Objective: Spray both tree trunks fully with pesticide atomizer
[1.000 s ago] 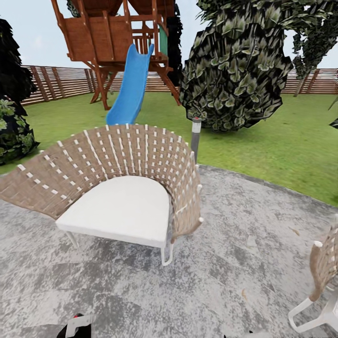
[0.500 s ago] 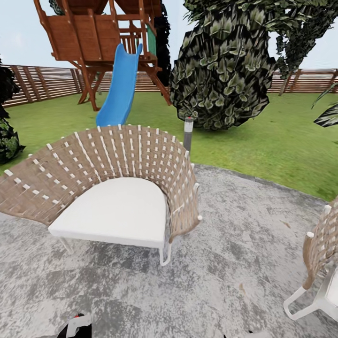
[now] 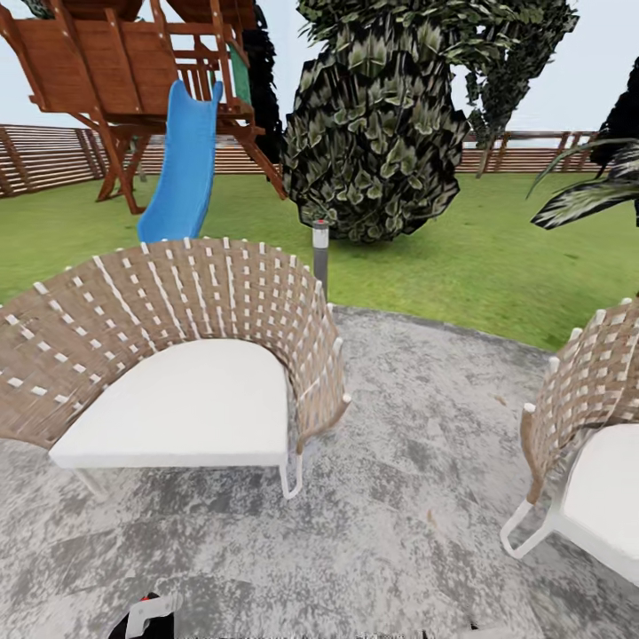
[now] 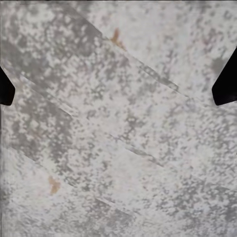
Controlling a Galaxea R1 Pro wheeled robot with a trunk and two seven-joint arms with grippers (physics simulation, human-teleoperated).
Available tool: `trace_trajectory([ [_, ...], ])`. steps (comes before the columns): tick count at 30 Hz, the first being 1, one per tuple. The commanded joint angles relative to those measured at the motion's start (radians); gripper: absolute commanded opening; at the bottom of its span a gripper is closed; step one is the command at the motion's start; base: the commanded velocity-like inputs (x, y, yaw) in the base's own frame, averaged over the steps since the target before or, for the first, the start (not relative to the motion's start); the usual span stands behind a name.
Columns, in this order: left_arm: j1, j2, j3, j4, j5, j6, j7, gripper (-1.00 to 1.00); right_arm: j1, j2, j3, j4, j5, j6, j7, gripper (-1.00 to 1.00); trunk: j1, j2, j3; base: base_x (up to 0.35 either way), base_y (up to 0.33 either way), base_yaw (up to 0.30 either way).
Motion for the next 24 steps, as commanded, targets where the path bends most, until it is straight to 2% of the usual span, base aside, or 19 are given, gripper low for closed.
trace_trajectory([
  [1, 0.000, 0.000, 0.000, 0.000, 0.000, 0.000, 0.000, -1.00, 0.000, 0.000, 0.000, 0.000, 0.000, 0.000, 0.000, 1.00, 0.000, 0.000, 0.000, -0.111, 0.120, -0.264],
  [24, 0.000, 0.000, 0.000, 0.000, 0.000, -0.002, 0.000, -1.00, 0.000, 0.000, 0.000, 0.002, 0.000, 0.000, 0.000, 1.00, 0.000, 0.000, 0.000, -0.008, 0.009, -0.263],
])
